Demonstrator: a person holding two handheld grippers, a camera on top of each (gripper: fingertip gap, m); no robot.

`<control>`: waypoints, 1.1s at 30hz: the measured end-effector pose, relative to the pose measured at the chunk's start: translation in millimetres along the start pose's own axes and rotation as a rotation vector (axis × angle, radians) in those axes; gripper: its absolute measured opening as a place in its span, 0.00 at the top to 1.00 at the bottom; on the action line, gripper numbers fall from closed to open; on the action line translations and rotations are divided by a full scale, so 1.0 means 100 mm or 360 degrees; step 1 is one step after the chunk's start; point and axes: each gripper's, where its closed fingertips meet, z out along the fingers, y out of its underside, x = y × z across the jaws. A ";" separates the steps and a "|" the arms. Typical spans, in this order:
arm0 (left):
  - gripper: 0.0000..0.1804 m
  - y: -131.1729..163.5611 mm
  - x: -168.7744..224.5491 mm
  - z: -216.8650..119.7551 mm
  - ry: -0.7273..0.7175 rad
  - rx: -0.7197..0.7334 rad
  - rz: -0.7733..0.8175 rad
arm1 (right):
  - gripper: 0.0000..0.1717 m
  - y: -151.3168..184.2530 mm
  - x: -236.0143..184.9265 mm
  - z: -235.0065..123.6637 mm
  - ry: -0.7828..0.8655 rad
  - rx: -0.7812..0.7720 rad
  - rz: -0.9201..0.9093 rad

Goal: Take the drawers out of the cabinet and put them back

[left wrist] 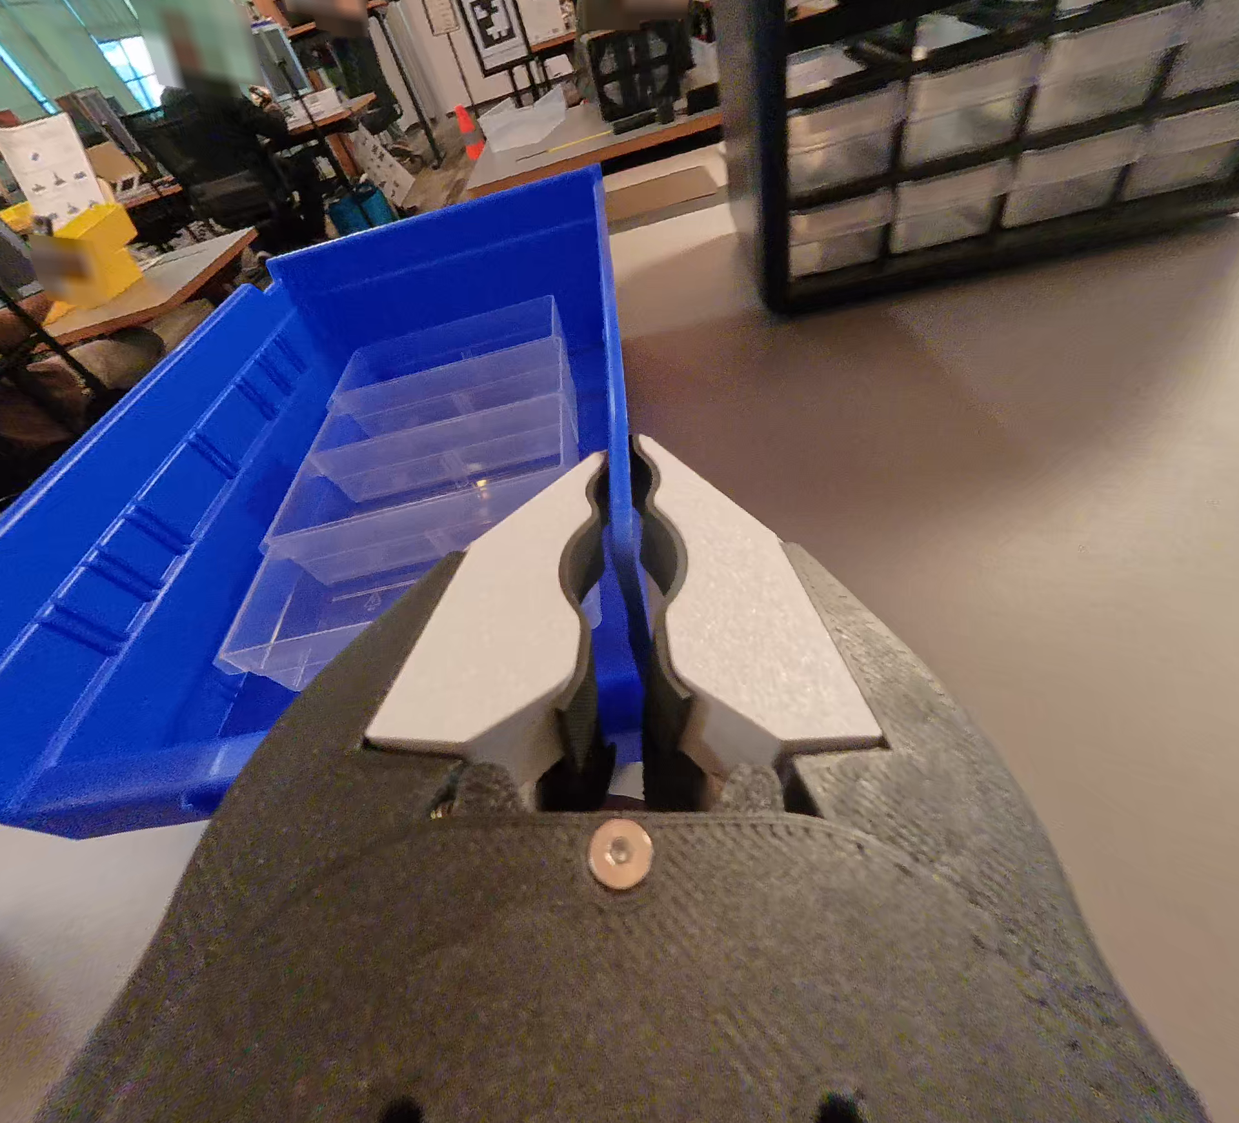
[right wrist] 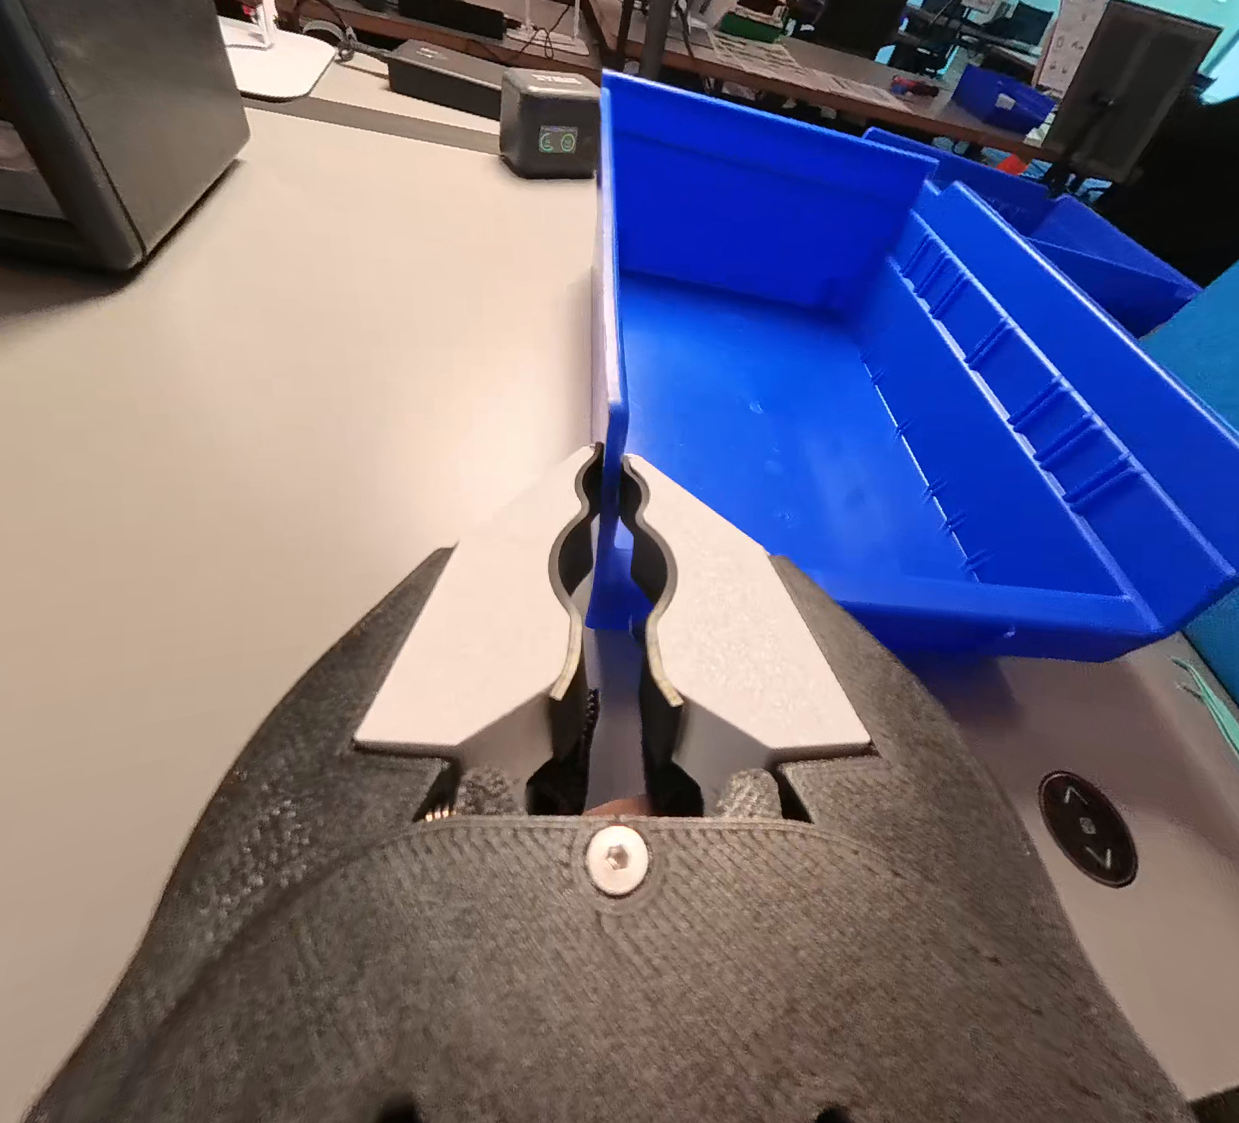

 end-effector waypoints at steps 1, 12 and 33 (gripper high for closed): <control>0.99 0.01 -0.07 0.04 -0.0018 -0.0015 0.0001 | 0.98 0.00 0.01 0.00 -0.0014 0.0006 -0.0009; 0.99 0.10 -0.62 0.27 -0.0002 -0.0100 -0.0026 | 0.98 0.04 0.14 0.00 -0.0151 0.0013 0.0070; 0.73 -0.24 -1.10 -0.22 0.0103 -0.0163 -0.0212 | 0.82 -0.47 -0.28 -0.54 -0.0654 0.0223 0.0215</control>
